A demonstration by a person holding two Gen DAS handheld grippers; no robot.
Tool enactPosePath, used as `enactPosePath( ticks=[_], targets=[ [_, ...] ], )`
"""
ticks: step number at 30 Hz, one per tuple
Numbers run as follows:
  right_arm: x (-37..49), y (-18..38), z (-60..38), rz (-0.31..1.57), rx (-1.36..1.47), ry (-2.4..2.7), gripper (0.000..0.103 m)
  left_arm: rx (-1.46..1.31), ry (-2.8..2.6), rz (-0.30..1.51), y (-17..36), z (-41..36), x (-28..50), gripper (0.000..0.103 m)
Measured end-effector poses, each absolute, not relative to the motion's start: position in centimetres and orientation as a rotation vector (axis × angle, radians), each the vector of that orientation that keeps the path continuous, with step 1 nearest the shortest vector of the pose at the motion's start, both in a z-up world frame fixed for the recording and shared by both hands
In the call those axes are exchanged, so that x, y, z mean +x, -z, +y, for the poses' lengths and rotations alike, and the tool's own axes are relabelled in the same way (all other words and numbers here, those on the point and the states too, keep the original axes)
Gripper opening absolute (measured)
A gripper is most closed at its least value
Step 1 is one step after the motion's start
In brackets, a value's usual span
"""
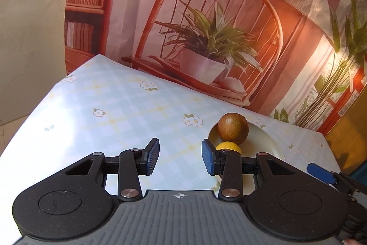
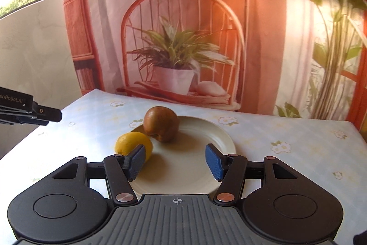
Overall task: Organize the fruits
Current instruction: 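Withdraw the open left gripper from the plate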
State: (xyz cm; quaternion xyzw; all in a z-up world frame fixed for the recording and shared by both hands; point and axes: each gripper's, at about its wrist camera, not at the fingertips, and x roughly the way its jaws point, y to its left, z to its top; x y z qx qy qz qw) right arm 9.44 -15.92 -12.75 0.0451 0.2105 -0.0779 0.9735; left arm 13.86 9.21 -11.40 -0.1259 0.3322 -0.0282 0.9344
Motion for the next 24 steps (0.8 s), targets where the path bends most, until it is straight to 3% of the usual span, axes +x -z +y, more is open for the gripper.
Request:
enactPosePath(
  ticks=[12, 24],
  targets=[
    [2.1, 14.8, -17.5, 0.417, 0.092, 0.299, 0.055, -0.114, 0.103, 0.630, 11.2, 5.9, 10.3, 0.042],
    [1.4, 15.1, -18.6, 0.459, 0.086, 0.355, 0.060, -0.074, 0.141, 0.641, 11.4, 5.1, 10.0, 0.042]
  ],
)
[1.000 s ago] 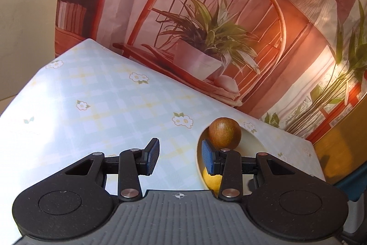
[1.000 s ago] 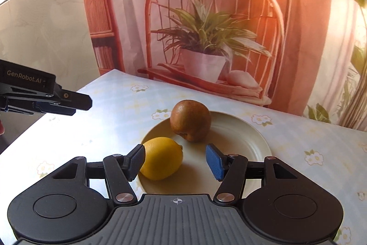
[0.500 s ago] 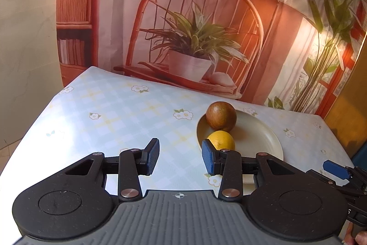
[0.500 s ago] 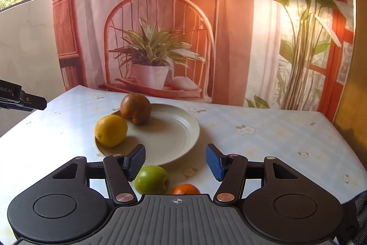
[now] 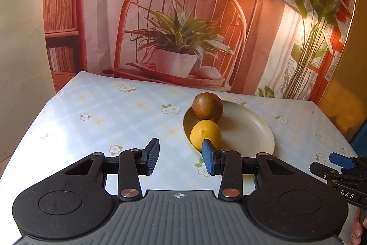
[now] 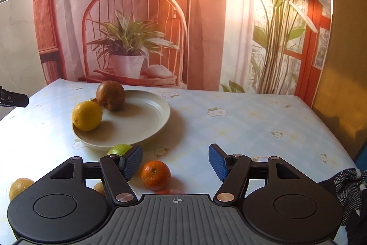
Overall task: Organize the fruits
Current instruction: 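Withdraw the open left gripper from the plate, then grasp the small orange tangerine with the left gripper and lift it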
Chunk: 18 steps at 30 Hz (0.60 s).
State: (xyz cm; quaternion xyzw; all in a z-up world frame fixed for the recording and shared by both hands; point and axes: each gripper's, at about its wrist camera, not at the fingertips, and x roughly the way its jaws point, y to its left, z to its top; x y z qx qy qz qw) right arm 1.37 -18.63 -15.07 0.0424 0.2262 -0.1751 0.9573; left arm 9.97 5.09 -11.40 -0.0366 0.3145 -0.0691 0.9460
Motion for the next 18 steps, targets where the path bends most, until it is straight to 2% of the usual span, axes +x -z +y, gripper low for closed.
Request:
enactPosePath(
  ticks=[6, 18],
  targets=[
    [1.0, 14.0, -19.6, 0.443, 0.086, 0.347, 0.059, -0.068, 0.140, 0.683, 11.3, 4.8, 10.1, 0.044],
    [3.0, 14.1, -19.7, 0.545, 0.110, 0.326, 0.056, -0.045, 0.225, 0.884, 13.1, 3.8, 11.0, 0.044]
  ],
)
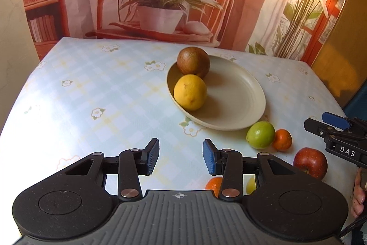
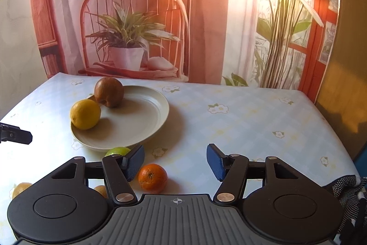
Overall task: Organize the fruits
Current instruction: 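Grasp the small orange tangerine with the left gripper and lift it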
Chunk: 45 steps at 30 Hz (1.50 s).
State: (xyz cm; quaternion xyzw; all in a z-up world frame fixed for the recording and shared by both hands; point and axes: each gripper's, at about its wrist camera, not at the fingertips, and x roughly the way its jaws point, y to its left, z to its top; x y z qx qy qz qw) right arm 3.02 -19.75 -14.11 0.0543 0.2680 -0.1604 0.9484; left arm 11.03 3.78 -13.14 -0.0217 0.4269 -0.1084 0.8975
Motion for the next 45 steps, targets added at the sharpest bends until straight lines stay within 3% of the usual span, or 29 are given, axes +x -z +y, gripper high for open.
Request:
enactPosePath(
  ticks=[23, 29, 33, 45],
  targets=[
    [1.4, 14.2, -19.7, 0.606, 0.154, 0.305, 0.054, -0.182, 0.395, 1.167, 17.5, 2.0, 12.5, 0.042],
    [1.5, 14.8, -19.4, 0.629, 0.180, 0.291, 0.054, -0.180, 0.385, 1.171, 18.3, 2.3, 12.5, 0.043],
    [1.6, 14.5, -19.2, 0.627, 0.175, 0.291, 0.054, -0.174, 0.417, 1.136, 18.1, 2.0, 12.4, 0.032],
    [1.9, 14.2, -18.4, 0.639, 0.168, 0.253, 0.054, -0.185, 0.357, 1.095, 17.9, 3.8, 12.5, 0.031]
  ],
)
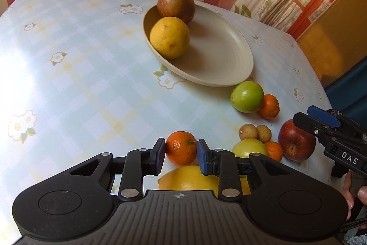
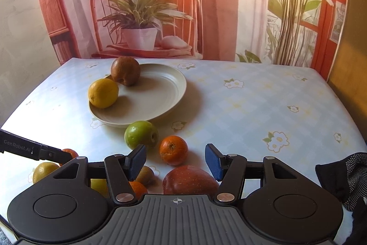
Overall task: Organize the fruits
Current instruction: 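Grasp the small orange tangerine with the left gripper and lift it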
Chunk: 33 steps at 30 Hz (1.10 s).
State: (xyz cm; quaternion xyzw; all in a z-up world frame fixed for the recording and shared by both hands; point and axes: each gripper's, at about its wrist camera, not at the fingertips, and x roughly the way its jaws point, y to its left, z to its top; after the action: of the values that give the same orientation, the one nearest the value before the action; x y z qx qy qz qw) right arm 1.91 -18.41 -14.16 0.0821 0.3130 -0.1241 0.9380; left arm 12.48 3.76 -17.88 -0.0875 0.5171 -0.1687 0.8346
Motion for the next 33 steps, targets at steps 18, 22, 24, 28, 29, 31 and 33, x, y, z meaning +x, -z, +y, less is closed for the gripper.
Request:
enactPosePath(
  ticks=[18, 22, 24, 28, 29, 31, 33],
  targets=[
    [2.5, 14.6, -18.3, 0.661, 0.184, 0.244, 0.054, -0.259, 0.350, 1.105, 18.6, 5.4, 12.7, 0.033],
    [2.9, 14.6, -18.3, 0.655, 0.208, 0.223, 0.054, -0.226, 0.330, 1.068, 18.0, 5.3, 12.4, 0.033],
    [3.3, 14.5, -18.1, 0.654, 0.197, 0.207, 0.054, -0.229, 0.327, 1.040, 17.5, 5.6, 12.3, 0.033],
    [4.4, 14.4, -17.6, 0.636, 0.168, 0.155, 0.054, -0.228, 0.314, 1.011, 16.8, 6.0, 12.2, 0.033],
    [4.8, 14.4, -17.6, 0.633, 0.161, 0.142, 0.054, -0.229, 0.312, 1.006, 16.6, 6.0, 12.2, 0.033],
    [5.8, 14.4, -17.5, 0.635, 0.147, 0.118, 0.054, -0.231, 0.304, 0.995, 16.4, 6.2, 12.2, 0.033],
    [7.0, 14.5, -17.5, 0.650, 0.142, 0.099, 0.053, -0.235, 0.292, 0.981, 16.2, 6.3, 12.1, 0.033]
  ],
)
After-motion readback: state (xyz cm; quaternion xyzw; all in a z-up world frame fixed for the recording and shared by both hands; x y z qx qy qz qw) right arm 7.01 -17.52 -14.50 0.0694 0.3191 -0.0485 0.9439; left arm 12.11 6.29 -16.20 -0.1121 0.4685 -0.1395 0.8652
